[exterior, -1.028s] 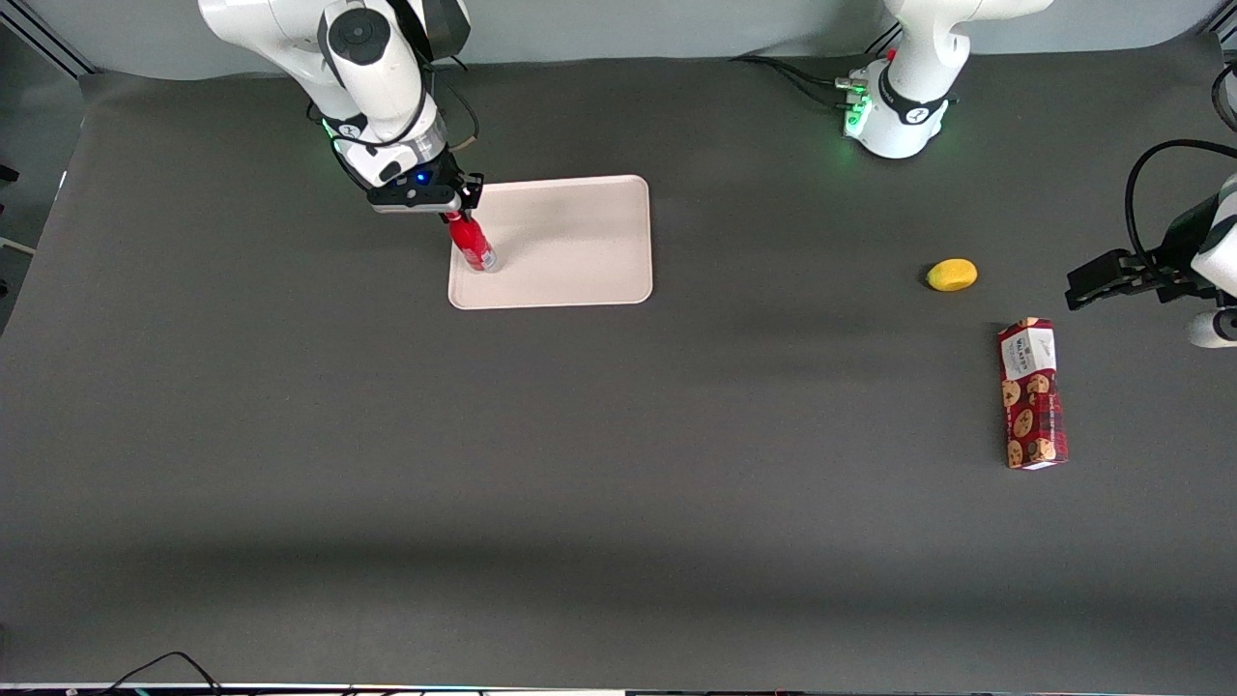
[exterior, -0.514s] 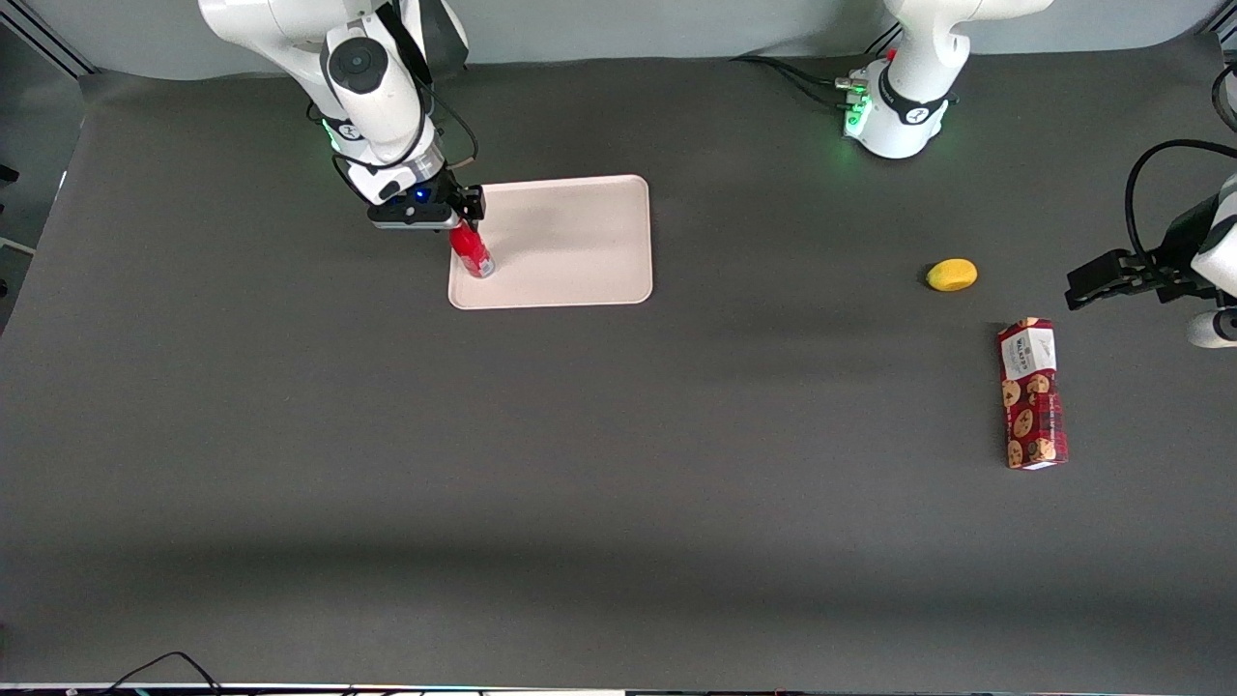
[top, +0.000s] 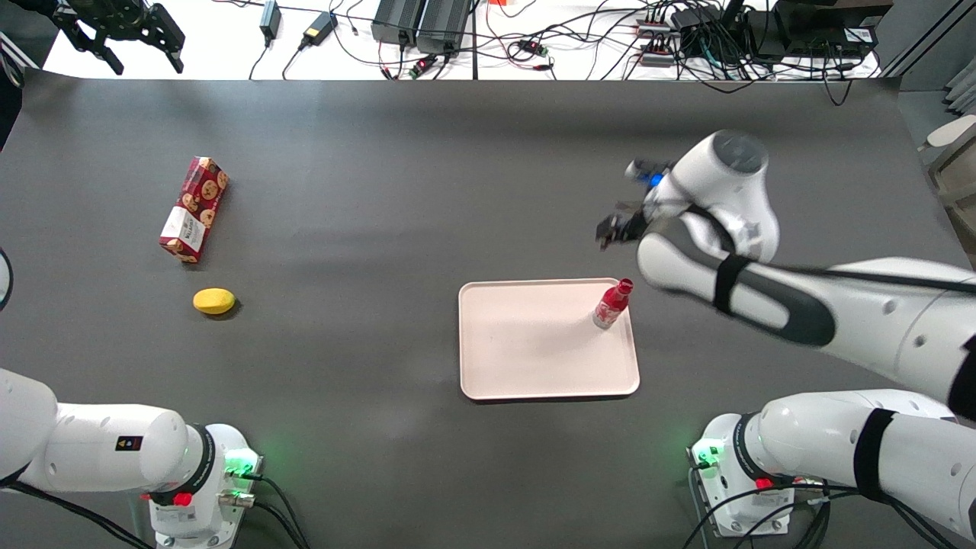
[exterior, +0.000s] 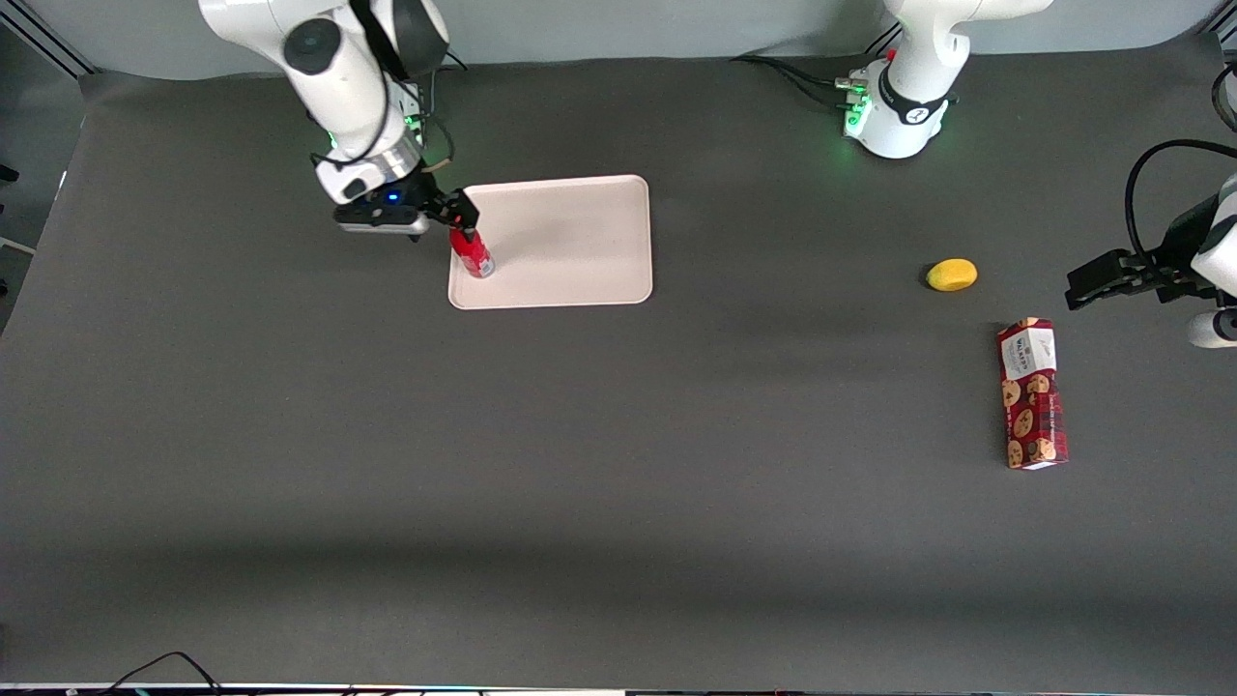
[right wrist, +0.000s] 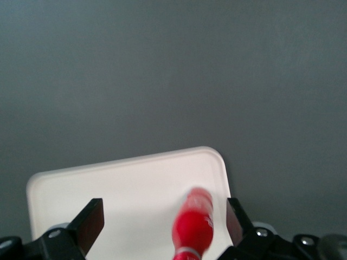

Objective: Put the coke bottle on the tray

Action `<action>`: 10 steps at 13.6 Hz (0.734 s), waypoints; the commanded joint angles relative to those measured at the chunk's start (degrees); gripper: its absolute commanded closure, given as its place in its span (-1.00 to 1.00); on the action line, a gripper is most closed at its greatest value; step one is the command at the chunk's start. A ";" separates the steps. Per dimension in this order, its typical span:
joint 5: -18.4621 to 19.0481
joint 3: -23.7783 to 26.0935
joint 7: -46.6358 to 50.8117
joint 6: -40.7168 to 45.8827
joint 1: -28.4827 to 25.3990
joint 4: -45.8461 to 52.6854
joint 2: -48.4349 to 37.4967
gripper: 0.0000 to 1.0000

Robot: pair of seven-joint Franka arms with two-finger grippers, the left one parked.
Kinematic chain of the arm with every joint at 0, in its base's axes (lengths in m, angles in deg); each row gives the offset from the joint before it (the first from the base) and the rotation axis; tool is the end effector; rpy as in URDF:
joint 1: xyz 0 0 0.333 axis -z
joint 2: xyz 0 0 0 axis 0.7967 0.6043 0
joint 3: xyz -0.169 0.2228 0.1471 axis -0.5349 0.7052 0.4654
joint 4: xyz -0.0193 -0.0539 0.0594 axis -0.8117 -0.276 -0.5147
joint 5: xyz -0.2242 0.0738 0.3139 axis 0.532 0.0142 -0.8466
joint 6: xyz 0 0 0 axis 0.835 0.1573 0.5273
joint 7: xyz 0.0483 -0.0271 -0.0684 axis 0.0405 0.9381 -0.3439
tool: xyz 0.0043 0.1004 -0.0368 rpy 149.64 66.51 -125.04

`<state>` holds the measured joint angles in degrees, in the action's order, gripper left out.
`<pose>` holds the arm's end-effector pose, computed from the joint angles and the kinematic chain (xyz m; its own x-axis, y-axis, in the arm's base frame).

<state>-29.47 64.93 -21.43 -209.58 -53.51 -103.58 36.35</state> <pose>0.3566 0.2018 0.3888 0.9677 -0.2164 0.1290 -0.1944 -0.9671 -0.1642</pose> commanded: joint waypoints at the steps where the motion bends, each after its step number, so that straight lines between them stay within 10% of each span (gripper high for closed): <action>1: 4.97 -7.19 -4.19 1.31 0.25 5.71 1.91 -1.00; 5: 18.76 -17.22 -5.26 14.20 0.07 23.95 11.03 -1.00; 10: 20.47 -25.67 -17.29 23.46 -0.28 45.34 23.53 -1.00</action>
<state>-10.40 41.71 -34.75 -189.41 -53.24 -67.38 53.26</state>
